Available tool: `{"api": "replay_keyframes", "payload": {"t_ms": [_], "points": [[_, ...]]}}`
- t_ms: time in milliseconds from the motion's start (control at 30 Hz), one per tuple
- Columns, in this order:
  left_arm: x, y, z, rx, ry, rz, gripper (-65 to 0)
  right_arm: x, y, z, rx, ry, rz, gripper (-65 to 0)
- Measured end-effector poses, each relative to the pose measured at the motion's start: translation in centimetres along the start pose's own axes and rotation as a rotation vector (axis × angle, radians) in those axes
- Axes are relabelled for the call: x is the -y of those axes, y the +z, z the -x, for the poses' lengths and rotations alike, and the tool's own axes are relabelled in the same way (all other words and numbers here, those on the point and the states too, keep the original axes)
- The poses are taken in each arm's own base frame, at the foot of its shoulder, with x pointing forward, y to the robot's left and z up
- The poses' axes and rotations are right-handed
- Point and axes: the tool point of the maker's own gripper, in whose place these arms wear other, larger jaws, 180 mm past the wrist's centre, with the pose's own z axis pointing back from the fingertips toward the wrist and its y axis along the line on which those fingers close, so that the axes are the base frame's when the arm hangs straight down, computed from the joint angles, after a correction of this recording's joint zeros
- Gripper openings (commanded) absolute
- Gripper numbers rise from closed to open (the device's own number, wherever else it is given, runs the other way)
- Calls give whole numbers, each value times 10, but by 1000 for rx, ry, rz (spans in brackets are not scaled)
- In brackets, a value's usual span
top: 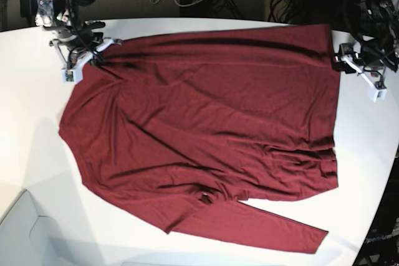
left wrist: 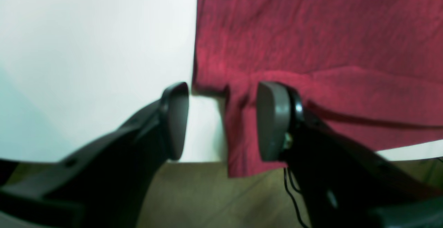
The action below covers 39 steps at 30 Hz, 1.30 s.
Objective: Layout the t-shirt on the table in an organized manner, then fold the t-shirt properly
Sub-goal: 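Release the left gripper and move it down the shirt's side edge, then move the right gripper along the shirt side and grasp the side edge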
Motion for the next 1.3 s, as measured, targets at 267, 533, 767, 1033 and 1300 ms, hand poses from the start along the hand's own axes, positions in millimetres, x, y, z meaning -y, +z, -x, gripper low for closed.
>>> {"api": "replay_keyframes", "payload": {"t_ms": [267, 533, 767, 1033, 1300], "points": [[37, -6, -64, 154, 11, 78, -339, -1, -3, -6, 0, -1, -4, -650], [84, -56, -56, 12, -86, 47, -339, -2, -3, -8, 4, -4, -7, -650], [66, -76, -67, 94, -107, -36, -339, -6, -5, -11, 6, -9, -13, -650], [34, -87, -95, 190, -112, -92, -338, -6, -9, -16, 13, -15, -13, -650], [15, -88, -112, 194, -90, -107, -338, -6, -9, -17, 15, -13, -13, -650]]}}
